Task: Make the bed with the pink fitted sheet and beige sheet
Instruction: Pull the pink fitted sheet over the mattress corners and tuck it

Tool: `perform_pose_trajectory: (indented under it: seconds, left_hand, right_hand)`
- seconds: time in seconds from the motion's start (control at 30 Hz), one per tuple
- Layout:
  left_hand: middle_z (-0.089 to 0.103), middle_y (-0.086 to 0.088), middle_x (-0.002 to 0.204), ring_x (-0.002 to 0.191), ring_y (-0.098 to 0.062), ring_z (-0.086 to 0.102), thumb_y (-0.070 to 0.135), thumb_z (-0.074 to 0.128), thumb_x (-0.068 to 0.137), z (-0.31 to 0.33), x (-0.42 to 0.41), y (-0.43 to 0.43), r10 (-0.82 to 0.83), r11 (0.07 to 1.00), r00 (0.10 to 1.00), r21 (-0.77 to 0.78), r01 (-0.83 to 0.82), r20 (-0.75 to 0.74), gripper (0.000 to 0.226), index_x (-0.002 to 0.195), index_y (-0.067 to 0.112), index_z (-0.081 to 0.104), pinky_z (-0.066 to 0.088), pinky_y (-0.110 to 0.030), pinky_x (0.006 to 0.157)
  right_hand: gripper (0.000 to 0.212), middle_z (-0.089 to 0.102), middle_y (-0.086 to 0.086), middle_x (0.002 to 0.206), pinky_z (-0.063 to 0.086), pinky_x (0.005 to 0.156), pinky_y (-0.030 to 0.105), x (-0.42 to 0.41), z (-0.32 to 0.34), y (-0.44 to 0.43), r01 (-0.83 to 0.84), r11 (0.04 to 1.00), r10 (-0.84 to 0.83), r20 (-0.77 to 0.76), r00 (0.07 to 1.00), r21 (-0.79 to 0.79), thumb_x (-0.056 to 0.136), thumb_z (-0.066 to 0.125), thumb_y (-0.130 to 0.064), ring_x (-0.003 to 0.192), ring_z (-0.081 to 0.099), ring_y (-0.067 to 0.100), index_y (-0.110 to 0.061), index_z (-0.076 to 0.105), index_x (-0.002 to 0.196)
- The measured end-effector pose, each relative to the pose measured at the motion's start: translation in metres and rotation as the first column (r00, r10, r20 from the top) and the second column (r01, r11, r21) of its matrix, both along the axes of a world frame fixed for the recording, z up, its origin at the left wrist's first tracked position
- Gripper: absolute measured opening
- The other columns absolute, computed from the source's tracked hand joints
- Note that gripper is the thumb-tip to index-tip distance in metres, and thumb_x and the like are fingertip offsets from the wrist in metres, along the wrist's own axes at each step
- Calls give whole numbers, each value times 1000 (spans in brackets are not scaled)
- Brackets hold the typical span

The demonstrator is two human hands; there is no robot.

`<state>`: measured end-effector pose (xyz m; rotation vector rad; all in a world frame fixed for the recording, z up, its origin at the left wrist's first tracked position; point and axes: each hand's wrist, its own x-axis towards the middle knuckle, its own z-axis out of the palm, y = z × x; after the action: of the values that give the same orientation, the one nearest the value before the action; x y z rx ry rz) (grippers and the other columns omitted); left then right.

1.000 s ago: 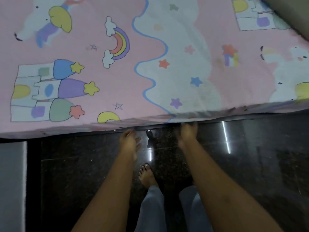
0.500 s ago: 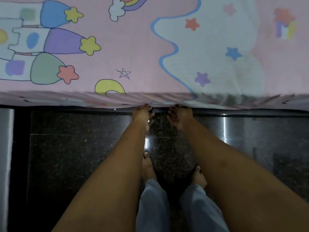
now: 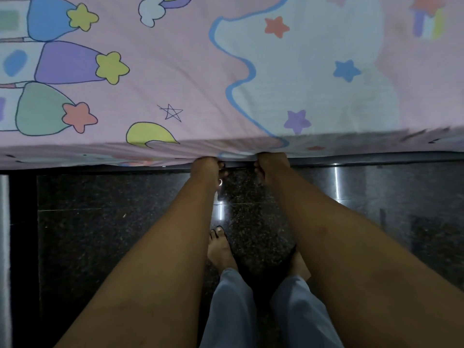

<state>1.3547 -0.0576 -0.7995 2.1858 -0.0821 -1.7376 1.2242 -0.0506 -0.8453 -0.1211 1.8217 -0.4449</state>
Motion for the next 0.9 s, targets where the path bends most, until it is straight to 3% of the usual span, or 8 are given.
perform_pose_trajectory:
  seconds: [0.07,0.17,0.23,0.37,0.47,0.67,0.77,0.9]
  left_hand:
    - [52,1,80,64,-16,52,16,37,100,6,2,3,-81,997,996,-5,81,-42,25,78,16,49,35,-23,58]
    - [56,-2,103,70,-13,57,14,41,98,11,1,10,-112,994,992,-23,111,-53,13,92,13,53,38,-24,63]
    - [56,0,111,81,-15,62,14,44,97,10,-4,14,-101,995,991,-20,100,-92,12,104,13,54,39,-24,65]
    - [55,7,130,113,-16,58,25,43,99,21,-35,23,-182,983,956,-31,179,-229,32,129,16,50,41,-25,76]
    - [54,6,132,102,-16,61,33,46,98,30,-64,29,-281,960,916,-91,266,-286,31,127,23,50,39,-29,89]
    - [55,6,122,97,-14,59,44,50,94,62,-121,25,-493,866,829,-233,442,-263,40,129,24,49,42,-28,76]
    - [59,1,115,97,-18,60,40,52,94,86,-148,27,-652,731,754,-332,596,-81,31,118,20,57,44,-26,69]
    - [66,5,90,93,-18,63,26,57,90,128,-173,31,-697,327,599,-568,755,394,14,96,19,67,47,-28,79]
  right_hand:
    - [17,53,5,68,39,37,14,-5,6,0,69,996,-73,69,995,59,95,53,-17,54,49,15,-11,52,79]
    - [23,53,3,60,39,35,13,-28,12,8,230,971,-236,107,966,63,98,47,-19,48,49,12,-16,50,75]
    - [21,58,2,59,44,39,16,-49,14,16,312,950,-311,83,947,-5,97,46,-16,47,53,12,-17,52,78]
    - [14,60,6,96,51,45,24,-91,19,26,508,850,-493,128,861,-139,96,45,-11,70,56,15,-18,56,102]
    - [24,59,3,95,54,49,27,-124,25,25,615,761,-599,138,788,-206,96,38,-6,74,57,14,-18,51,113]
    - [24,56,2,100,54,77,40,-175,46,32,658,679,-663,115,740,-324,96,40,-12,78,54,15,-25,41,117]
    - [61,37,14,146,39,108,41,-197,74,32,514,551,-778,-183,600,-657,92,41,-5,126,47,27,-19,23,148]
    - [57,39,20,144,20,115,22,-194,140,22,-80,656,-660,-622,421,-750,82,41,0,135,36,30,0,41,139]
